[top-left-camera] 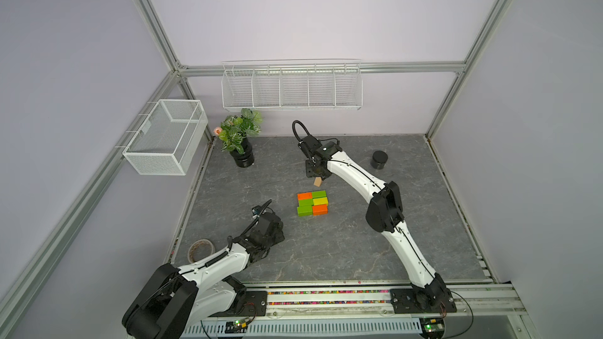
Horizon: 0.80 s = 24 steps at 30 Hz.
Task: Assemble a piece of candy with building blocks
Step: Adjust the building block at the center of the board.
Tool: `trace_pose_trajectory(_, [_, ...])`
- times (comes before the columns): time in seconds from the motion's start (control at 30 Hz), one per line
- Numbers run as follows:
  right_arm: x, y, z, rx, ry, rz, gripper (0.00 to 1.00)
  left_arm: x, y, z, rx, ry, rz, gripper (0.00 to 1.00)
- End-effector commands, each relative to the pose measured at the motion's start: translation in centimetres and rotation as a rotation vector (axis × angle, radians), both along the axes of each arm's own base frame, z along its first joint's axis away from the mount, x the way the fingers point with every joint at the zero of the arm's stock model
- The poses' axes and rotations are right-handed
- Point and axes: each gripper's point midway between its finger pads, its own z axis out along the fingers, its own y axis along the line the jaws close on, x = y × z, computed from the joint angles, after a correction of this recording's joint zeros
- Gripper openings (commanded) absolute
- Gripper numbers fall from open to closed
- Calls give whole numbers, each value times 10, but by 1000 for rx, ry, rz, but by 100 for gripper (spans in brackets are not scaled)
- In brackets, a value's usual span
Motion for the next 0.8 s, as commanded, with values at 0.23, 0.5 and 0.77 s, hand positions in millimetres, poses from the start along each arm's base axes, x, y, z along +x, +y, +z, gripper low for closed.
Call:
trace_pose_trajectory(0.23, [5, -26, -42, -68, 88, -126, 54, -12, 5, -16, 22, 62, -10, 0])
trace_pose_trajectory(0.5, [4, -23, -53, -47, 123, -120, 53, -12, 3, -20, 25, 77, -16, 0])
trace_pose_trajectory(0.77, [3, -22, -58, -42, 138, -114, 38, -12, 2, -23, 24, 85, -19, 0])
